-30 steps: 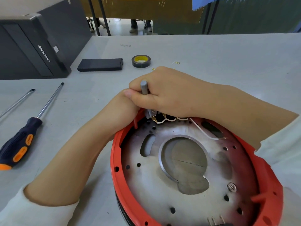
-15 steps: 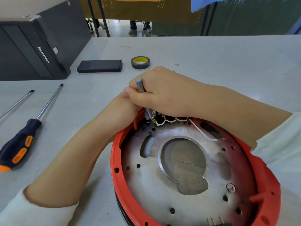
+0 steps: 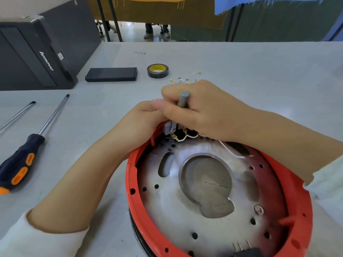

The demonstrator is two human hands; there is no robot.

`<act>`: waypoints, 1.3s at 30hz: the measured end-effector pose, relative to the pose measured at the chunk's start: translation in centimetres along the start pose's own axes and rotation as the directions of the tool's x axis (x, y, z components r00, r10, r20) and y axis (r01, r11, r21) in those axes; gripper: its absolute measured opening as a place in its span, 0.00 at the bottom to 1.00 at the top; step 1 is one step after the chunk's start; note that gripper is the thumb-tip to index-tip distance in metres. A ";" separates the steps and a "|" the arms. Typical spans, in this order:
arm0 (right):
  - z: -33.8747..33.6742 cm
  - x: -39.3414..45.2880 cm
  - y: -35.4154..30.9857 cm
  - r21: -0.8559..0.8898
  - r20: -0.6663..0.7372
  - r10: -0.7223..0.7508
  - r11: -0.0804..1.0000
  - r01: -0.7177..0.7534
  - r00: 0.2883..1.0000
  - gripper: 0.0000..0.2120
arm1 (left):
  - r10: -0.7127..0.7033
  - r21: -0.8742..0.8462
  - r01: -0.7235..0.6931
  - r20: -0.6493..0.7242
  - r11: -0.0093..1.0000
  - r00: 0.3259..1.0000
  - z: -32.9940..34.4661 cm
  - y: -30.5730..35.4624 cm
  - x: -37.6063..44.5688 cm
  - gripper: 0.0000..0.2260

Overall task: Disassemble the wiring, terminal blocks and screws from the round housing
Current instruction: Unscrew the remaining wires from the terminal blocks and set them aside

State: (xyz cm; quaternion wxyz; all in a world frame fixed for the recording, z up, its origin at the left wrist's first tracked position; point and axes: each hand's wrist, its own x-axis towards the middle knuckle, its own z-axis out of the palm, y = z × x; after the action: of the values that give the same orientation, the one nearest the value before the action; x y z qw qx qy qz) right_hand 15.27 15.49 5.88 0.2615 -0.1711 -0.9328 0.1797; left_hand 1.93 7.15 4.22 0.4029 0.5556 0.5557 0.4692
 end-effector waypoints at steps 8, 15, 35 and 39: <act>-2.1 -2.9 -2.4 0.177 0.124 0.076 0.979 -0.098 0.989 0.17 | -0.076 -0.172 0.106 0.176 0.979 0.982 -0.3 0.7 -0.7 0.07; -1.7 -1.9 -2.8 -0.032 0.205 0.032 0.999 -0.026 0.978 0.17 | -0.157 -0.090 0.166 0.093 0.982 0.983 -0.5 0.5 -0.7 0.10; -2.2 -3.0 -0.8 0.395 0.106 0.256 0.876 -0.277 0.961 0.17 | -0.115 -0.021 0.116 0.034 0.993 0.993 0.3 1.1 -0.7 0.13; -2.0 -2.9 -0.5 0.479 0.127 0.272 0.825 -0.299 0.954 0.15 | -0.116 -0.042 0.117 0.037 0.992 0.993 0.3 1.0 -0.7 0.12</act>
State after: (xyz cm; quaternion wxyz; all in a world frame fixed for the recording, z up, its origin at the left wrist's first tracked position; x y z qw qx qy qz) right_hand 18.60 14.36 6.47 0.2417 -0.2314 -0.8262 0.4533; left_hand 2.51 6.42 5.06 0.4512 0.5213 0.5698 0.4473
